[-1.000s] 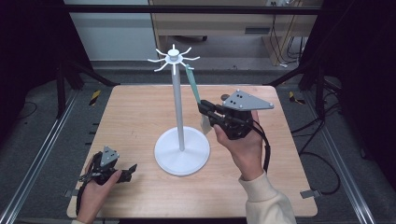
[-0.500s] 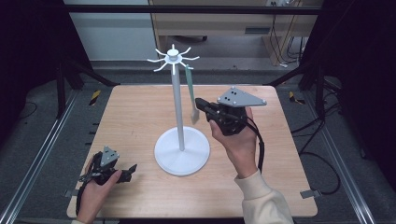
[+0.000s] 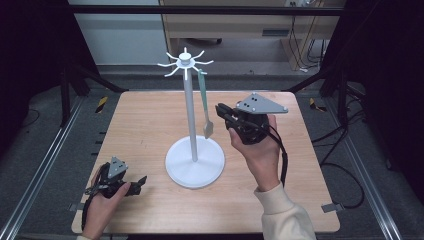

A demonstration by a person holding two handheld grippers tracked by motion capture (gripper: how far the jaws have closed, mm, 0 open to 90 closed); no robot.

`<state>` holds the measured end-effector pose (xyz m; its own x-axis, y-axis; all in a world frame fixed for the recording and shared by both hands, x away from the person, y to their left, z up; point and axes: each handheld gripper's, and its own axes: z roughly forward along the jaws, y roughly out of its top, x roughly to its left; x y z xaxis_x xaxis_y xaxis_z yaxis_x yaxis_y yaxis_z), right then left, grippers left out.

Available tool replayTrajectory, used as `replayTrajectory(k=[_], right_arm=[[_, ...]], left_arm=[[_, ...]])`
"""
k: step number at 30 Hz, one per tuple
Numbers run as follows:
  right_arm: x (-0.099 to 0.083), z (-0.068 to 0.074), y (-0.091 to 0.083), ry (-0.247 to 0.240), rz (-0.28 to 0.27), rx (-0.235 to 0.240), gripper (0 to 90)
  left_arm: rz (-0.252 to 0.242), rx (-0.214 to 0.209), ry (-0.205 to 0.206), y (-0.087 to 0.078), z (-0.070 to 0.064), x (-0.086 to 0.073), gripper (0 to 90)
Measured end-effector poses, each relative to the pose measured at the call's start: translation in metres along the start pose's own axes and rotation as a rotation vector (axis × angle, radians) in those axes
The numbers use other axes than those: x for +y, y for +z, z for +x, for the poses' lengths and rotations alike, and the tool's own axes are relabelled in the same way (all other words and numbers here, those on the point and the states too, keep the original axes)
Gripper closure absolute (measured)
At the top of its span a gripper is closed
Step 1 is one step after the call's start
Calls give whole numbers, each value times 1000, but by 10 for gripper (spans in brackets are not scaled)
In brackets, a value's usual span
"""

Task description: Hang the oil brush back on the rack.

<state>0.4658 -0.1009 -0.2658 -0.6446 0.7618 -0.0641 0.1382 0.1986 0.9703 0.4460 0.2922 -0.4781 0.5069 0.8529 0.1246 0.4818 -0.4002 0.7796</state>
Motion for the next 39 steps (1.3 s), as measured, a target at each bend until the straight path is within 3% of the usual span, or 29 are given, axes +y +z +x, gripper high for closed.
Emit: replayTrajectory(k=[3,9,15,21,29,33,39], right_arm=[[-1,-2,-1,-3,15,-41,746],[-5,-9,0,-2,42,-156,480],[-10,-22,-1,20,43,-231,338],[-16,-34,-3,33,73,-268,242],[-30,-54,-7,66,88,-282,103],[-41,-64,-7,63,119,-297,78],[-65,-84,-3,112,170,-320,84]], left_arm=[[-1,0,-1,0,0,0,30],[-3,-2,-3,0,0,0,30],[-6,0,-1,0,0,0,29],[-10,-1,0,-1,1,0,28],[-19,2,2,-3,1,0,28],[-32,6,1,-4,1,1,28],[-55,15,4,-8,3,2,28]])
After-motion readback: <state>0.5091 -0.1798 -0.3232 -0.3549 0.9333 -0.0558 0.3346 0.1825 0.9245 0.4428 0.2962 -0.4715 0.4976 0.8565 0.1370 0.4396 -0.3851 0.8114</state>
